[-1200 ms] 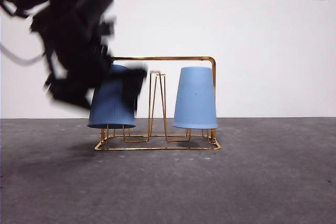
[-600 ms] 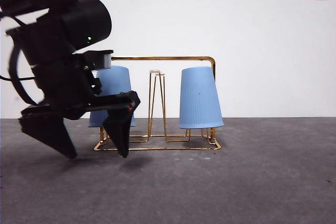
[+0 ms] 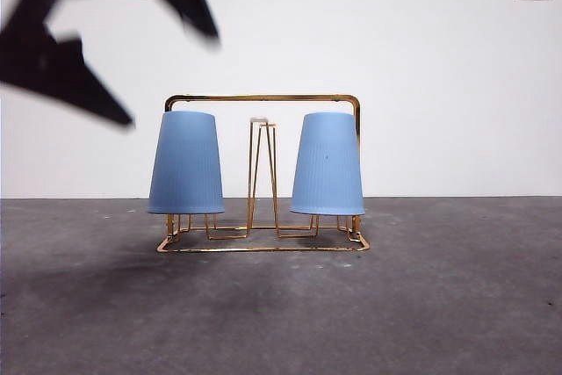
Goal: Pick up cup 1,put cup 1 in the cup rack,pick up cup 2,put cup 2 in the cup rack
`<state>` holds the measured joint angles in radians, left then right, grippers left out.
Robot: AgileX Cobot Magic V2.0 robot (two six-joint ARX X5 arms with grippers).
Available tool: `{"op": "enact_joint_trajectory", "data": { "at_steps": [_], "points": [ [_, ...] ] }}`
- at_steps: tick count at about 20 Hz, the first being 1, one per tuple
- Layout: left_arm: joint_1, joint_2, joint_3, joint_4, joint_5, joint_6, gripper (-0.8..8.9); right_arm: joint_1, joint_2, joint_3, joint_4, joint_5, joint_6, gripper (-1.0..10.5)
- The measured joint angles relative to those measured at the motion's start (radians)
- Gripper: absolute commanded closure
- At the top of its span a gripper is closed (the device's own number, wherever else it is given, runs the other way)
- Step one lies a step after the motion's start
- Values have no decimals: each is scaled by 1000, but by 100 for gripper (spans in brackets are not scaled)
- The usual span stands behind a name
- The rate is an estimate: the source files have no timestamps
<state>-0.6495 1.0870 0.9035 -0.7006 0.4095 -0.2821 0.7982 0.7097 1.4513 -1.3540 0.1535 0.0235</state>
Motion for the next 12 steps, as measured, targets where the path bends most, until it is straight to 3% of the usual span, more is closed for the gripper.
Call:
{"op": "enact_joint_trajectory", "data": {
  "at_steps": [4,8,12],
  "points": [
    [-5,-228,0,-57,6,-40,317,0,11,0,0,-28,16,729],
    [-5,-354,0,-85,-46,-64,412,0,15,0,0,-29,23,729],
    [-5,-438,0,-103,-76,-80,414,0,19,0,0,-29,32,729]
  ]
}}
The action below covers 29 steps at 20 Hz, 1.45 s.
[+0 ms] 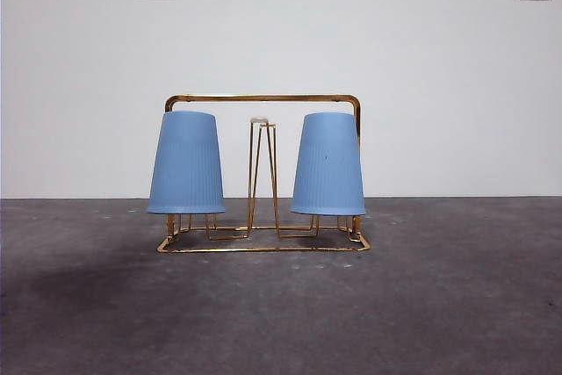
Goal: Pick up cup 1,put cup 1 in the cup rack,pick up cup 2,put cup 2 in the cup rack
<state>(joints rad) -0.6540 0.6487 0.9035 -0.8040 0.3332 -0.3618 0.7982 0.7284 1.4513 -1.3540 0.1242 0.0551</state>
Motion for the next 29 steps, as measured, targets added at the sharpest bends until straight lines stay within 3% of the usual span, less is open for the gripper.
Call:
{"op": "enact_joint_trajectory", "data": {
  "at_steps": [2,4,6,29],
  "points": [
    [0,-47,0,-17,-16,-17,449,0,1,0,0,-1,6,729],
    [0,-70,0,-34,-32,-18,662,0,1,0,0,-1,10,762],
    [0,-75,0,-45,-42,-24,832,0,1,0,0,-1,13,971],
    [0,-27,0,-30,-68,-25,817,0,1,0,0,10,17,946]
  ]
}}
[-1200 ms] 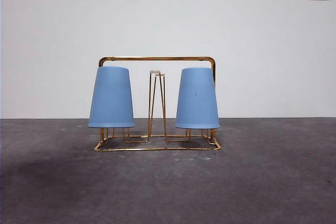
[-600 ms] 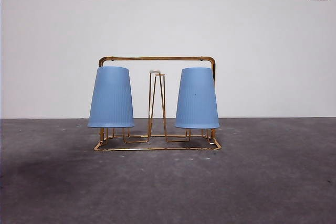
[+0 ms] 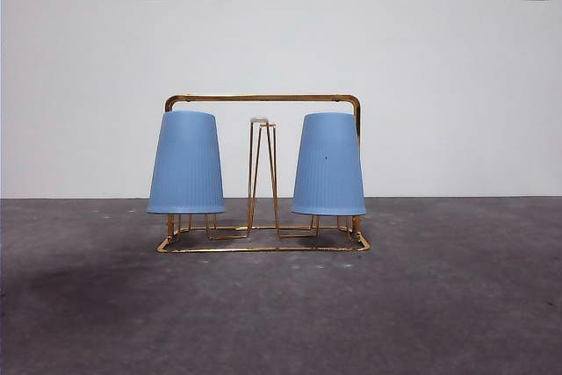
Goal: Pick up cup 1,put cup 1 in the cup rack,pick up cup 2,put cup 2 in the cup rack
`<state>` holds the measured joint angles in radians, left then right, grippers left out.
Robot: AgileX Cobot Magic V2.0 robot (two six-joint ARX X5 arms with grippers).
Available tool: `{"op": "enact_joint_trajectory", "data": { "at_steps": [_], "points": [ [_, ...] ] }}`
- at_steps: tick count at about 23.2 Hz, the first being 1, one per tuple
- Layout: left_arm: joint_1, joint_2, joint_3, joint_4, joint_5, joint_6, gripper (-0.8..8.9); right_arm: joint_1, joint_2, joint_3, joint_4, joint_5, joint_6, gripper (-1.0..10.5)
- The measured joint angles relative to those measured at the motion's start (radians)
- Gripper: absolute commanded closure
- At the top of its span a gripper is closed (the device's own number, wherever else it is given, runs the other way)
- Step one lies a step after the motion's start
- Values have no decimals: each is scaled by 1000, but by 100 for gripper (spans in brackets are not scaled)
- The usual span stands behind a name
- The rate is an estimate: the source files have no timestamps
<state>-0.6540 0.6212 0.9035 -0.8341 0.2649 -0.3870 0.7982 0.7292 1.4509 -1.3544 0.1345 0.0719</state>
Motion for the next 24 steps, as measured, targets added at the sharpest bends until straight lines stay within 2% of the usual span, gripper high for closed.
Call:
{"op": "enact_joint_trajectory", "data": {
  "at_steps": [2,5,8,9,10,11,13,14,16,20,24],
  "points": [
    [0,20,0,21,-49,11,817,0,0,0,0,0,0,946],
    [0,41,0,144,-295,90,817,0,0,0,0,0,0,946],
    [6,43,0,269,-501,239,817,0,1,0,0,0,0,946],
    [28,29,0,309,-554,307,817,0,1,0,0,0,0,946],
    [67,11,0,351,-560,380,817,0,1,0,0,0,0,946],
    [122,-10,0,382,-521,451,817,0,1,0,0,0,0,946],
    [253,-62,-22,434,-354,566,817,0,1,0,0,0,0,946],
    [312,-90,-43,458,-273,606,817,0,1,0,0,0,0,946],
    [404,-138,-90,499,-172,656,817,0,2,0,0,0,0,946],
    [537,-232,-219,573,-93,701,817,0,2,0,0,0,0,946],
    [595,-339,-374,582,-78,702,817,0,2,0,0,0,0,946]
  ]
}}
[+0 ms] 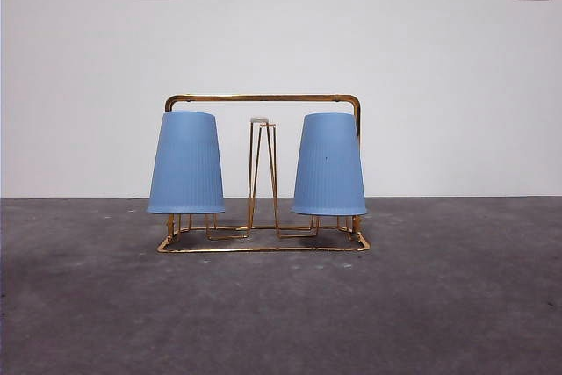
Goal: Pick up cup 1,put cup 1 in the cup rack,pick up cup 2,put cup 2 in the cup rack
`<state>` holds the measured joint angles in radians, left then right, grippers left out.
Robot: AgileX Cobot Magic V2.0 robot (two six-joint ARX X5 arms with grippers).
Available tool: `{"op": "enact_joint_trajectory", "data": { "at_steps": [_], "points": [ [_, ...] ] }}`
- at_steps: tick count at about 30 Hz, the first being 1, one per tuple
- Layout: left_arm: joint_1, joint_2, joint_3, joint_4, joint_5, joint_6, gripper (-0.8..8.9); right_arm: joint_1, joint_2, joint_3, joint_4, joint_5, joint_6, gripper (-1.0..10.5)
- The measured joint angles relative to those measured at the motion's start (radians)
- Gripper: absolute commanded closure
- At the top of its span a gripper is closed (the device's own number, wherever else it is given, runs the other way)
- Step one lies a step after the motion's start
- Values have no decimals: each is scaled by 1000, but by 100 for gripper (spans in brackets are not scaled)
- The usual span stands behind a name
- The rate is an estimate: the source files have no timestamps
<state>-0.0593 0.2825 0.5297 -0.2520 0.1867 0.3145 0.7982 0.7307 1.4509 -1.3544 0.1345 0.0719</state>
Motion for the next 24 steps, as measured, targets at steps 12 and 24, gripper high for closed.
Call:
{"op": "enact_joint_trajectory", "data": {
  "at_steps": [12,24],
  "points": [
    [71,-207,-354,2,0,-47,817,0,0,0,0,0,0,946],
    [100,-275,-489,16,-4,-162,817,0,0,0,0,0,0,946]
  ]
}}
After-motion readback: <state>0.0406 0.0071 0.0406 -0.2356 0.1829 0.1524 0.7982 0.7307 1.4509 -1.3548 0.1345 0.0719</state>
